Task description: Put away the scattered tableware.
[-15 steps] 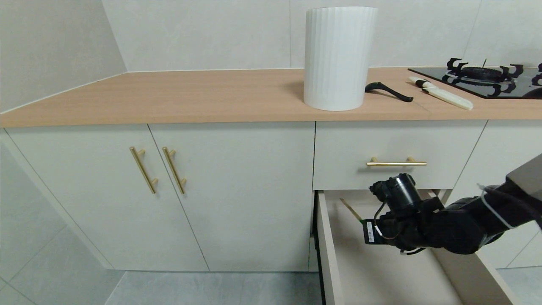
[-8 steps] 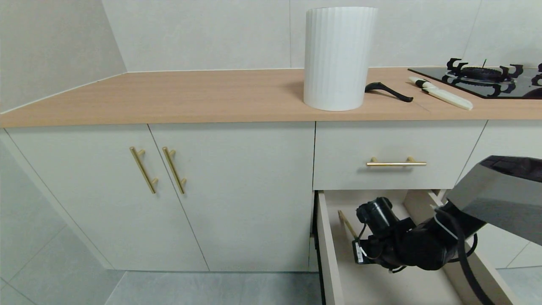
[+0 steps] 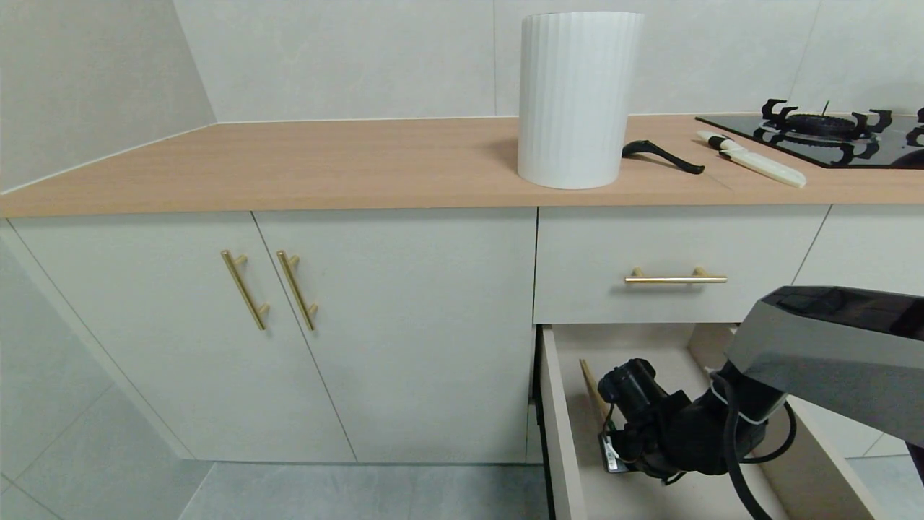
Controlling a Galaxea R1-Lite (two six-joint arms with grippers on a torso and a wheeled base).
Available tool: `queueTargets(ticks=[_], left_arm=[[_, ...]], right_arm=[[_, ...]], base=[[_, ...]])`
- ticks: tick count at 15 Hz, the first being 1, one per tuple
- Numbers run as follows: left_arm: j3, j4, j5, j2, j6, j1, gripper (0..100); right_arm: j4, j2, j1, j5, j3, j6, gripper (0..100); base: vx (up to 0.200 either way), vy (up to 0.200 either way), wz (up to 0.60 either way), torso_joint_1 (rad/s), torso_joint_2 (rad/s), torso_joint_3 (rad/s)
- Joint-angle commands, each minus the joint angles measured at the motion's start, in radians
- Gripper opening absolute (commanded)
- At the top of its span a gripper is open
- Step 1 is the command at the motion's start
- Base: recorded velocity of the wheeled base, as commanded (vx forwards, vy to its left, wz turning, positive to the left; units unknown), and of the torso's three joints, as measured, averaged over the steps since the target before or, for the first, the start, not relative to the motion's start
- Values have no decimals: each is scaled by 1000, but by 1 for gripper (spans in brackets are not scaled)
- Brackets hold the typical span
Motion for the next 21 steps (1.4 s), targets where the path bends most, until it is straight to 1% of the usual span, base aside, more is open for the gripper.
queueTargets(ticks=[1,3,4,10,12,14,16,17,18,21], left_arm=[[0,0,1,1,-1,0,100],[0,0,0,1,-1,0,100],[0,0,0,1,0,0,100],[0,0,1,1,-1,0,100],[0,0,0,1,-1,0,100],[0,0,0,1,-1,0,100],[0,0,0,1,-1,0,100],[0,0,0,1,-1,0,100],[0,0,1,1,0,0,100],[0,0,0,1,0,0,100]], right_arm=[[0,4,1,0,1,0,0],[0,2,1,0,1,0,0],[0,4,1,0,1,0,100],[0,-1,1,0,1,0,100],[3,-36,-1,-6,7,-1,100],[11,-128,-19,-29,15,-5,100],[11,-283,-47,-32,50,-18,100],[11,-283,-47,-32,50,-18,100],[2,-449,-104,-32,92,-120,100],[2,-619,-148,-34,95,-152,100]], base=[[0,0,0,0,0,0],[0,0,0,0,0,0],[0,0,0,0,0,0],[0,0,0,0,0,0],[0,0,0,0,0,0],[0,0,0,0,0,0],[0,0,0,0,0,0],[0,0,0,0,0,0],[0,0,0,0,0,0],[0,0,0,0,0,0]])
